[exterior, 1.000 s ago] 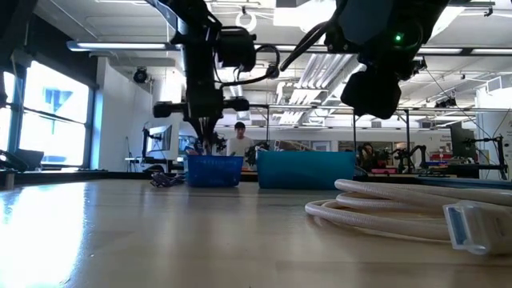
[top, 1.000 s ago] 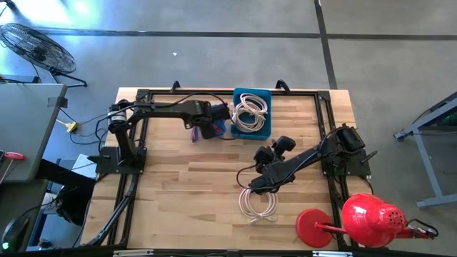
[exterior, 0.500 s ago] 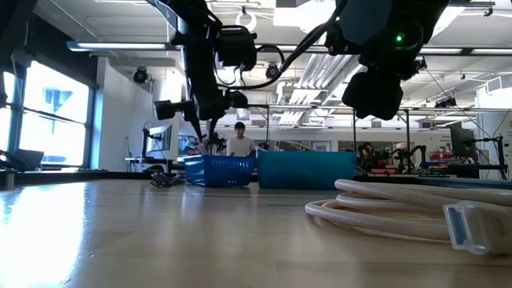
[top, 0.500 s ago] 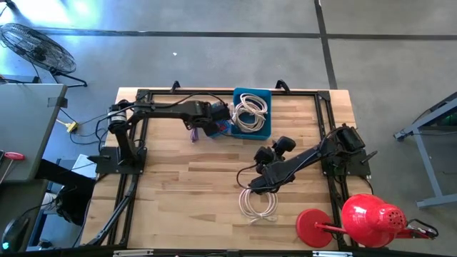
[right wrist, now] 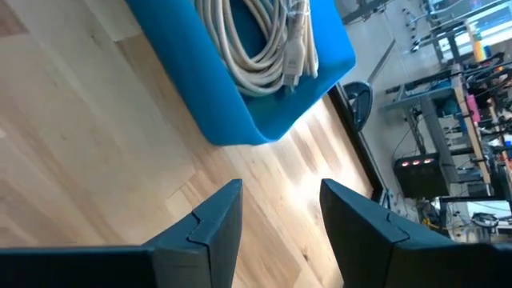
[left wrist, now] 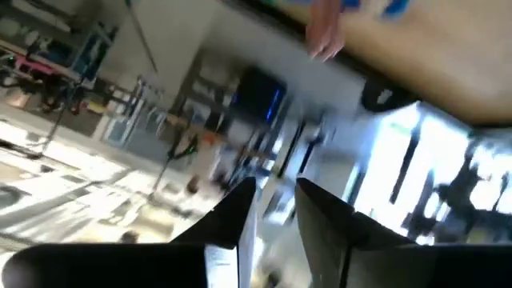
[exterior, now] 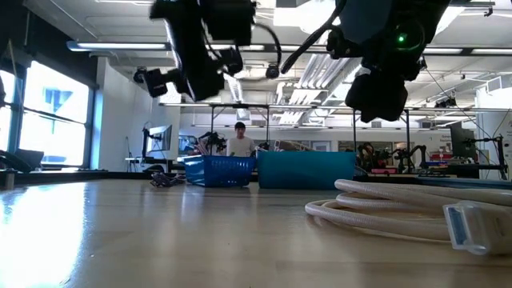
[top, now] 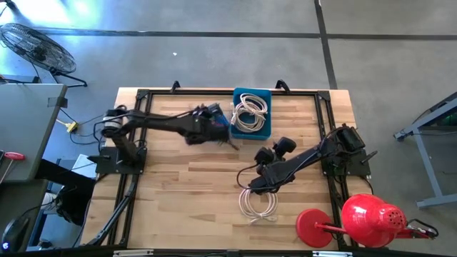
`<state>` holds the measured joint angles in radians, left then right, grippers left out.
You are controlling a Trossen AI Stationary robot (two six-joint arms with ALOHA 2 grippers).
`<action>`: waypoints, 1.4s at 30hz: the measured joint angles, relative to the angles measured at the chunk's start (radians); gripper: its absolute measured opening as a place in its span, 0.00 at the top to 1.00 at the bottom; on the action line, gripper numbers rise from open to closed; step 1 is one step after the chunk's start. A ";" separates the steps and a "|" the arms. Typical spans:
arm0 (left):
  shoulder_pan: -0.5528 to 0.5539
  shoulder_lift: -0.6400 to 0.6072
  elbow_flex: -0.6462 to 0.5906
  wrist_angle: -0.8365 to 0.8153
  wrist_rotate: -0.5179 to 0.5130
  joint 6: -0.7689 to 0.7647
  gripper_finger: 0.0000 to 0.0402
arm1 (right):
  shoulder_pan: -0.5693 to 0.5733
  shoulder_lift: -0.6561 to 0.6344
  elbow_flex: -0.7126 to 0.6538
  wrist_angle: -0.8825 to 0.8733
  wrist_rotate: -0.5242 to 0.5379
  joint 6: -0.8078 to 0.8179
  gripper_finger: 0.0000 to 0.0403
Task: Pick & Place USB Port
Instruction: Put the white HDMI cable into the dark blue bin
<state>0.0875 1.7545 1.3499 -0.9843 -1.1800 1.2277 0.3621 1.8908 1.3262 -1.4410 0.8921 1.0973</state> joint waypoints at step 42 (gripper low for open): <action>-0.894 -0.303 -0.003 -0.028 0.514 -1.208 0.79 | 0.252 -0.234 0.154 0.747 -0.793 -0.158 0.70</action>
<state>-0.8069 1.4513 1.3464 -1.0122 -0.6655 0.0200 0.6144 1.6566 1.4803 -0.6944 0.0996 0.9391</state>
